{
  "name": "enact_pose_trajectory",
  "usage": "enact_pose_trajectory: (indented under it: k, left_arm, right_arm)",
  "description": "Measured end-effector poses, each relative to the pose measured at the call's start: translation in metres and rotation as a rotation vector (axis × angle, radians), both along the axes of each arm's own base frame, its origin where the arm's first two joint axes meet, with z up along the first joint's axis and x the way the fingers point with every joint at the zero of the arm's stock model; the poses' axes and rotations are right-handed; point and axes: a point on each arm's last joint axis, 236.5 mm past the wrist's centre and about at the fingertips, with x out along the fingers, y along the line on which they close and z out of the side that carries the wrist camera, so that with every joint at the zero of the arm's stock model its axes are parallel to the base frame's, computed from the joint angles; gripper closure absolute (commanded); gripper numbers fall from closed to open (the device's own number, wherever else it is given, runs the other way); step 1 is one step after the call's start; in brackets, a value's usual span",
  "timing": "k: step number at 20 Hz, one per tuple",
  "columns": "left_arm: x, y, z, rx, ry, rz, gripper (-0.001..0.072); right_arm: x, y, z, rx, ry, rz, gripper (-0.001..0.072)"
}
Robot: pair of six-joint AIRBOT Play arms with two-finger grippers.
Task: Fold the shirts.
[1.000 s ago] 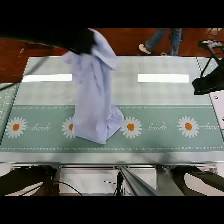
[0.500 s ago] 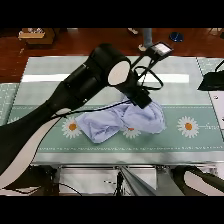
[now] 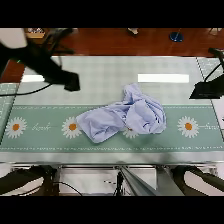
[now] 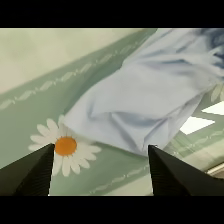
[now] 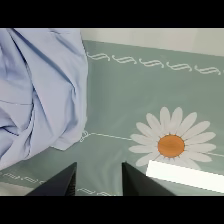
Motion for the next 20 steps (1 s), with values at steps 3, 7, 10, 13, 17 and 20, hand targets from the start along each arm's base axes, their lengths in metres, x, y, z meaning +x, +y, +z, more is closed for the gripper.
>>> enact_pose_trajectory:
  k: [3, 7, 10, 13, 17, 20]
  left_arm:
    - [-0.043, 0.031, -0.047, -0.100, 0.141, 0.128, 0.0015]
    - [-0.088, 0.029, -0.106, -0.236, 0.279, 0.227, 0.0015]
    - [-0.098, 0.021, -0.135, -0.301, 0.321, 0.293, 0.0015]
    - [-0.101, 0.014, -0.156, -0.323, 0.356, 0.327, 0.0015]
    - [-0.096, -0.004, -0.184, -0.342, 0.407, 0.355, 0.0015]
    - [-0.087, -0.031, -0.196, -0.391, 0.447, 0.372, 0.0093]
  right_arm:
    - [-0.003, 0.001, -0.020, 0.007, 0.017, 0.000, 0.0361]
    - [0.003, 0.005, -0.031, 0.022, -0.010, 0.001, 0.0361]
    - [0.009, 0.008, -0.032, 0.036, -0.035, 0.008, 0.0361]
    - [0.012, 0.010, -0.032, 0.044, -0.050, 0.009, 0.0361]
    - [0.014, 0.011, -0.032, 0.046, -0.058, 0.011, 0.0361]
    - [0.014, 0.011, -0.032, 0.047, -0.060, 0.011, 0.0361]
